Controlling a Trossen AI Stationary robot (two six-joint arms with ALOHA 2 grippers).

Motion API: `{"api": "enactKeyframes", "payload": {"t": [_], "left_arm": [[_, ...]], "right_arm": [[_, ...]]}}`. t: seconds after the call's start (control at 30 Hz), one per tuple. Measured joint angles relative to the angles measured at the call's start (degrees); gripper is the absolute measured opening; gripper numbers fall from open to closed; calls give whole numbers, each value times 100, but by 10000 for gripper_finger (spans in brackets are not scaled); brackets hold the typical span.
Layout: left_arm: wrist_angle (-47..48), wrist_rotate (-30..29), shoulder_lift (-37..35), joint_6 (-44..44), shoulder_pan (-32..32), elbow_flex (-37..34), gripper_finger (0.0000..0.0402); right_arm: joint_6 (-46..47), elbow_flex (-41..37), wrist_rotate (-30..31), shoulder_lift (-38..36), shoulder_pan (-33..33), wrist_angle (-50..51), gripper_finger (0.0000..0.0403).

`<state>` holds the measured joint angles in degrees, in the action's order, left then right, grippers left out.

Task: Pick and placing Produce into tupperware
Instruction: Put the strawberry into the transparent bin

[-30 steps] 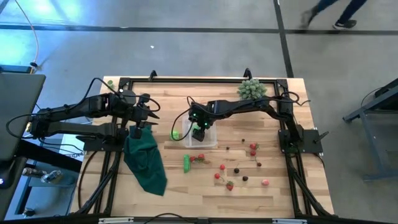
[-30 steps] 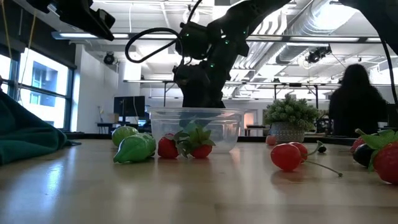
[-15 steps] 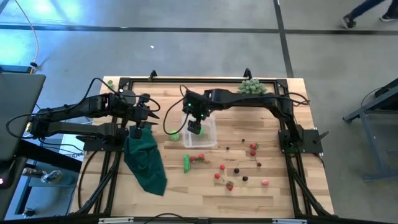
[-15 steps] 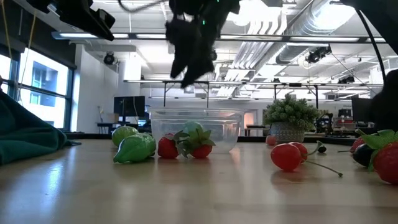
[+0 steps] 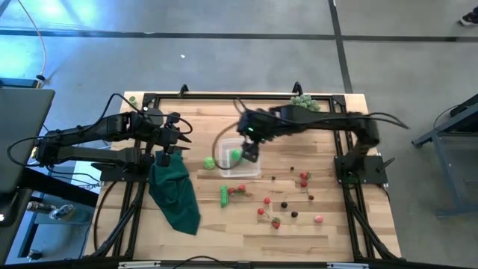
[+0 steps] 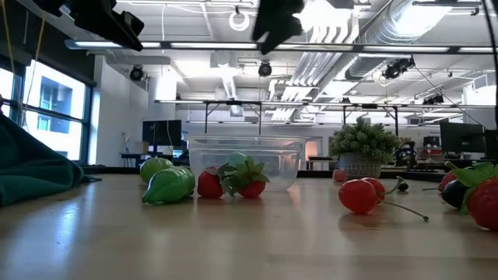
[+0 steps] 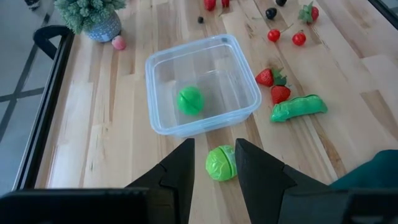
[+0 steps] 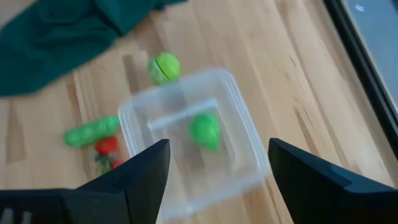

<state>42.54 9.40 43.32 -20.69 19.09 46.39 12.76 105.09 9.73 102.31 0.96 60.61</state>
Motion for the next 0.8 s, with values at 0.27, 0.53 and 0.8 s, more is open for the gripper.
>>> {"api": "enactKeyframes", "payload": {"t": [0.27, 0.53, 0.8], "left_arm": [[-1, -1, 1, -1, -1, 0, 106], [0, -1, 1, 0, 0, 0, 106], [-2, -1, 1, -2, 0, 0, 106]], "right_arm": [[2557, -2754, 444, -2023, -475, -282, 261], [4268, -4680, -702, -3177, -363, 29, 261], [3622, -5488, -1184, -3269, -202, 3, 261]]}}
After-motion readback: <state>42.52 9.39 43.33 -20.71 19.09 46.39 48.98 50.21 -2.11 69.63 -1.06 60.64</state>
